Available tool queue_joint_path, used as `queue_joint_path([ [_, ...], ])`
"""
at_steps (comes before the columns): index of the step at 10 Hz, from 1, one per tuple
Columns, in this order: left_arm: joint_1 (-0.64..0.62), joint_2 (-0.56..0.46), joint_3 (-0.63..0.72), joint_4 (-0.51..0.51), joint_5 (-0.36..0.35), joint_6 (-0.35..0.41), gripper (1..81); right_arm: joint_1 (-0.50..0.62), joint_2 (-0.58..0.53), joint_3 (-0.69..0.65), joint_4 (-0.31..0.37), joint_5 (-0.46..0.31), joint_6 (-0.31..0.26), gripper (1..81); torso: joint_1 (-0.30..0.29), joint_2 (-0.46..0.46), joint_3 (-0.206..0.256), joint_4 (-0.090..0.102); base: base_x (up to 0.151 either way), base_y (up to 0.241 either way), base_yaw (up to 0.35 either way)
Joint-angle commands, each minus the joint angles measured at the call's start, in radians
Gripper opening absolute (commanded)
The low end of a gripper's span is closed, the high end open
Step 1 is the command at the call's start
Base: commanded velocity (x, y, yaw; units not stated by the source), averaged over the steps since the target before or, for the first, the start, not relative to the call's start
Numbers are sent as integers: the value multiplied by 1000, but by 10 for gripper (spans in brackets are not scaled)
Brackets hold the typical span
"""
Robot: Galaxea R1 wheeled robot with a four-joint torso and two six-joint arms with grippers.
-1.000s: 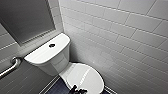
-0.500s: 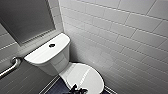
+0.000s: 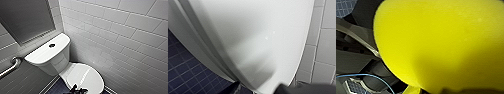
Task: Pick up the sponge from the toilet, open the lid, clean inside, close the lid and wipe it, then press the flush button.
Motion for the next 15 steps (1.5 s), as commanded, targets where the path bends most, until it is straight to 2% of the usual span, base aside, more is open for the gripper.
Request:
queue_joint_path([
  [1,-103,28,1,9,-64,16,811,-25,-23,18,-10,-79,4,10,0,0,0,0,0,0,0],
  [4,-103,14,27,12,-98,15,811,-22,-32,40,-12,-79,3,10,0,0,0,0,0,0,0],
  [9,-109,-28,124,15,-111,15,811,-15,-30,49,-12,-85,1,10,0,0,0,0,0,0,0],
  [15,-107,26,15,18,-111,15,811,-21,-39,55,-10,-85,4,10,0,0,0,0,0,0,0],
])
